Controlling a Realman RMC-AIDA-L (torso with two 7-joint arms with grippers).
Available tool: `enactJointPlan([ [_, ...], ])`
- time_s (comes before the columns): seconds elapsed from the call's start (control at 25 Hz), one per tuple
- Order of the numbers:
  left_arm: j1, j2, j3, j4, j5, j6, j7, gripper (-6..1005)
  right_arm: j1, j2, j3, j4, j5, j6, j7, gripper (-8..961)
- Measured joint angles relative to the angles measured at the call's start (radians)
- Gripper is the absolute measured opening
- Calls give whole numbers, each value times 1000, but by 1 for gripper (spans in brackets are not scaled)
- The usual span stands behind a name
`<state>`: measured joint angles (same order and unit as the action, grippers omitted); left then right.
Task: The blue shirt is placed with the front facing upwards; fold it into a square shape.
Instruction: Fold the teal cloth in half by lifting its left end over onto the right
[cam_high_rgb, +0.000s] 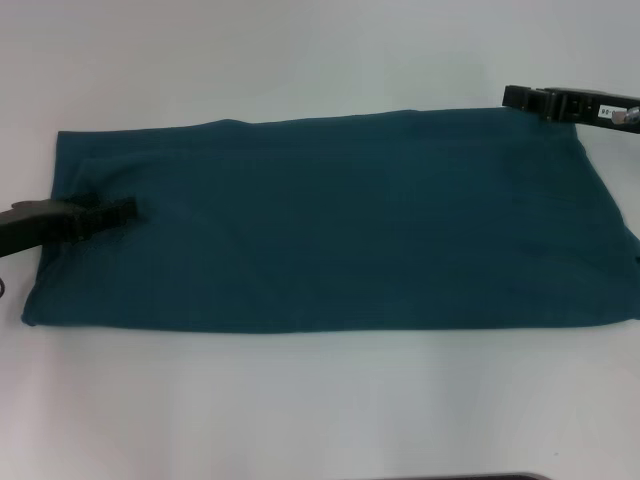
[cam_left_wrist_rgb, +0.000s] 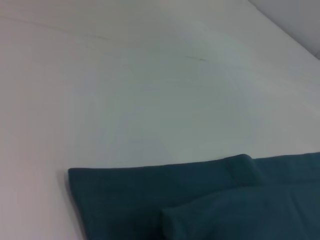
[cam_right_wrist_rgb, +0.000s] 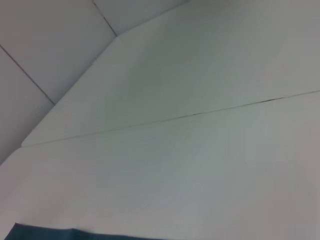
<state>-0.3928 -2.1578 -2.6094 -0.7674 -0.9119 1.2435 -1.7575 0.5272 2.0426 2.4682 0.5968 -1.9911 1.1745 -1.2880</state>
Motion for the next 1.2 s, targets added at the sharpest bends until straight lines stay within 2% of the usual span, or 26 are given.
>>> enactJointPlan([
  [0.52,-10,1,-4,-50,-50,64,4,660,2,-3,0,-5,0,0,0,21],
  [0.76,-31,0,5,-20,-47,-6,5,661,-3,-4,0,-7,0,4,-1,20],
  [1.2,-29,-2,37,18,-44,-103,7,662,-8,-1,-3,-8,0,3,0,20],
])
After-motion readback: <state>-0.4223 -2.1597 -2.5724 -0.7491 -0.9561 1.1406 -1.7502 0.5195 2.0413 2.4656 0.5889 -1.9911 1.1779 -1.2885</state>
